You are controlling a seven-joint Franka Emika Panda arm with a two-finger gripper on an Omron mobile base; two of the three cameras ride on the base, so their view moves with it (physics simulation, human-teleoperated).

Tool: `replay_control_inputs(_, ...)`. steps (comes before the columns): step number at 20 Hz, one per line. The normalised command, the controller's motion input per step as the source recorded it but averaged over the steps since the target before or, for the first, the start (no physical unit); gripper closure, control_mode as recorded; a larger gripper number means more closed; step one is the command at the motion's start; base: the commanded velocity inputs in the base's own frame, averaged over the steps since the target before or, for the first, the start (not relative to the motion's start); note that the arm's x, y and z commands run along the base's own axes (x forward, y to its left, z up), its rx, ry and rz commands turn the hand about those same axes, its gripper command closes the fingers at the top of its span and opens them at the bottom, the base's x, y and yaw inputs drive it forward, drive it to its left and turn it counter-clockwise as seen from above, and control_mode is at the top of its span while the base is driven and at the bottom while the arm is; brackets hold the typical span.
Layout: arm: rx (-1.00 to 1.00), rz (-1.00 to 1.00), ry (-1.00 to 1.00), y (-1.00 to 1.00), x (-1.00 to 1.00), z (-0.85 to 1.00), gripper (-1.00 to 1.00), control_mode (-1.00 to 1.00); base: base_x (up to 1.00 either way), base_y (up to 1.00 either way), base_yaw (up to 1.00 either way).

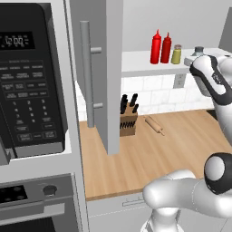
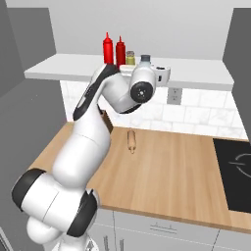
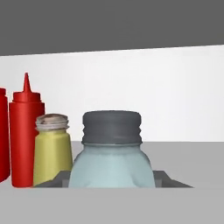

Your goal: Put the shaker and condiment bottle from the counter next to their counterparts in the cabinet.

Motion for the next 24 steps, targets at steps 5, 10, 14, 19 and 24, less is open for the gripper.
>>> replay_control_inputs(5,-0.03,0.01,0.04,0.00,0.30,-0.07,1.00,-1.00,0.00,0.00,0.00)
replay_control_inputs(10,-0.05,0.04,0.02,0.00,0.33,-0.25,1.00,-1.00,0.00,0.00,0.00)
replay_control_inputs(14,-0.03,0.03,0.00,0.00,0.16,-0.33,1.00,-1.00,0.00,0.00,0.00)
replay_control_inputs(19,0.00,0.00,0.00,0.00,0.12,-0.33,1.00,-1.00,0.00,0.00,0.00)
replay_control_inputs(24,0.00,0.00,0.00,0.00,0.29,-0.21,1.00,-1.00,0.00,0.00,0.00)
